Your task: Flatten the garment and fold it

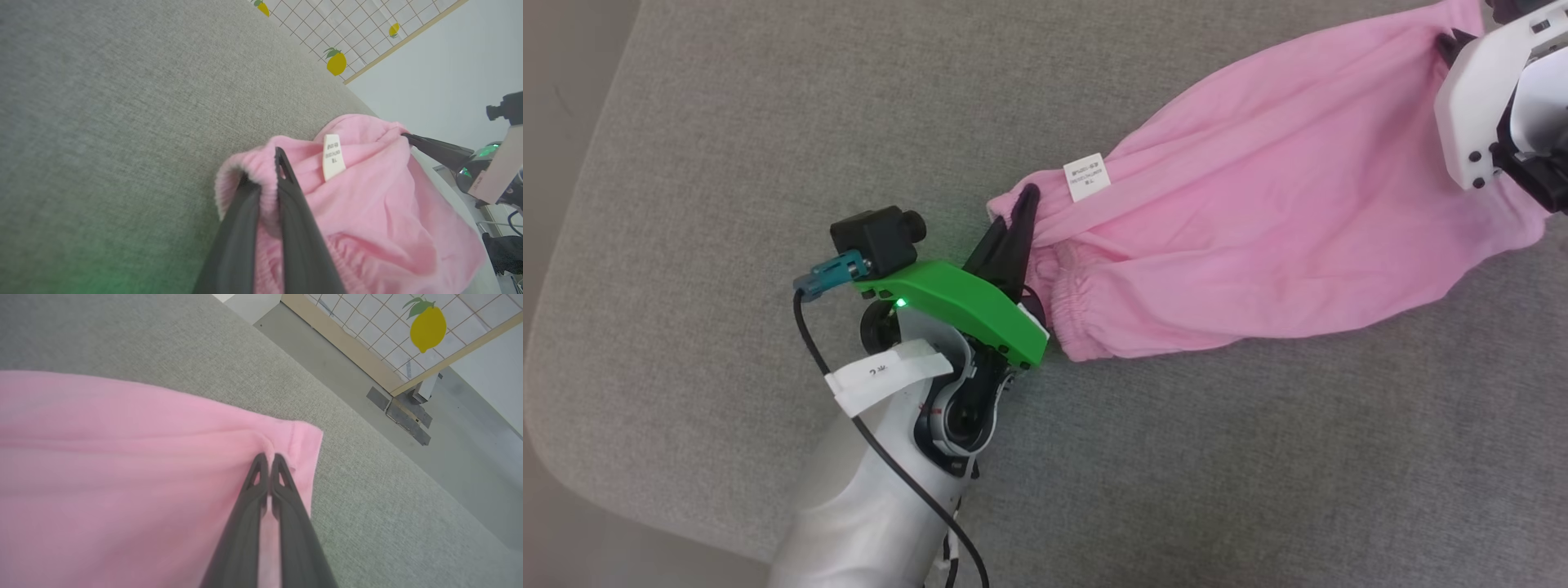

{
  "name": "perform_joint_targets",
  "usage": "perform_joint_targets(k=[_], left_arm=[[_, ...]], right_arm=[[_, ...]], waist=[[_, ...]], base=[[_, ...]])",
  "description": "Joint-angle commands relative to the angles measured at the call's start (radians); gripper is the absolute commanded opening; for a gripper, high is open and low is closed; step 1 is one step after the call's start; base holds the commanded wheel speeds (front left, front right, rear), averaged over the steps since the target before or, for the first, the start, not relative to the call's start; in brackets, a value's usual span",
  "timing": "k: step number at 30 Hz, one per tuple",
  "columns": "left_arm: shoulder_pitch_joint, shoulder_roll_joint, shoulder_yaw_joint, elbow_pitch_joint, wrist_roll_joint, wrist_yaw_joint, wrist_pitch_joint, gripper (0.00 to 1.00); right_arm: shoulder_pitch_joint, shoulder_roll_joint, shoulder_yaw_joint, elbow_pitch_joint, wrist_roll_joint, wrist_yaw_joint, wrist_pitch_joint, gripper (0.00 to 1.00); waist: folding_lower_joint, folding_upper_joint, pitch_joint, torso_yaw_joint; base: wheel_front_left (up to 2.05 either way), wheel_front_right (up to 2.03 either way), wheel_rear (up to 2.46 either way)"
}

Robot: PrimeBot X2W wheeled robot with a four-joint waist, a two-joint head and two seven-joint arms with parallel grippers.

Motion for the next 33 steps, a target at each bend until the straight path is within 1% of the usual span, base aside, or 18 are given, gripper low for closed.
perform_joint_targets(k=[1, 2, 3, 4, 5, 6, 13, 19, 23, 24, 29, 33], left_arm=[[-0.009, -0.001, -0.006, 0.012, -0.018, 0.007, -0.003, 0.00], [-0.010, -0.001, -0.015, 0.011, -0.028, 0.005, -0.002, 0.00], [-0.011, -0.001, -0.024, 0.009, -0.037, 0.003, -0.002, 0.13], [-0.012, -0.001, -0.034, 0.007, -0.048, 0.001, -0.002, 0.79], [-0.012, -0.001, -0.042, 0.005, -0.057, 0.000, -0.002, 1.00], [-0.013, -0.001, -0.051, 0.003, -0.066, -0.002, -0.003, 1.00], [0.011, 0.001, -0.074, -0.010, -0.087, -0.006, -0.016, 1.00], [0.075, 0.029, -0.073, -0.048, -0.094, -0.006, -0.020, 1.00], [0.124, 0.057, -0.075, -0.080, -0.085, 0.006, -0.026, 1.00], [0.149, 0.072, -0.081, -0.097, -0.073, 0.014, -0.030, 1.00], [0.217, 0.105, -0.111, -0.125, -0.029, 0.038, -0.044, 1.00], [0.253, 0.126, -0.167, -0.119, 0.043, 0.053, -0.059, 1.00]], right_arm=[[-0.024, -0.004, 0.013, 0.018, 0.010, -0.002, 0.010, 0.00], [-0.034, -0.006, 0.025, 0.033, 0.017, -0.002, 0.022, 0.00], [-0.040, -0.006, 0.032, 0.047, 0.024, -0.002, 0.035, 0.00], [-0.047, -0.007, 0.040, 0.062, 0.033, -0.002, 0.050, 0.15], [-0.052, -0.008, 0.046, 0.071, 0.039, -0.002, 0.057, 0.67], [-0.058, -0.009, 0.051, 0.079, 0.046, -0.002, 0.059, 1.00], [-0.049, -0.007, 0.063, 0.107, 0.096, -0.002, 0.015, 1.00], [0.024, -0.013, 0.056, 0.105, 0.164, -0.002, -0.042, 1.00], [0.103, -0.020, 0.040, 0.080, 0.206, -0.002, -0.105, 1.00], [0.145, -0.024, 0.019, 0.060, 0.220, -0.002, -0.155, 1.00], [0.278, -0.017, -0.059, 0.002, 0.228, -0.002, -0.280, 1.00], [0.398, 0.011, -0.168, -0.056, 0.202, -0.002, -0.380, 1.00]], waist=[[-0.0001, 0.0000, 0.015, 0.015], [-0.0001, 0.0000, 0.016, 0.017], [-0.0001, 0.0000, 0.016, 0.018], [-0.0001, 0.0000, 0.015, 0.019], [-0.0001, 0.0000, 0.013, 0.020], [-0.0001, 0.0000, 0.010, 0.020], [-0.0001, 0.0000, -0.055, 0.010], [-0.0001, 0.0000, -0.144, -0.005], [-0.0001, 0.0000, -0.204, -0.015], [-0.0001, 0.0000, -0.232, -0.021], [-0.0001, 0.0000, -0.292, -0.035], [-0.0001, 0.0000, -0.321, -0.045]], base=[[0.00, 0.00, 0.00], [0.00, 0.00, 0.00], [0.00, 0.00, 0.00], [0.00, 0.00, 0.00], [0.00, 0.00, 0.00], [0.00, 0.00, 0.00], [0.00, 0.00, 0.00], [0.00, 0.00, 0.00], [0.00, 0.00, 0.00], [0.00, 0.00, 0.00], [0.00, 0.00, 0.00], [0.00, 0.00, 0.00]])
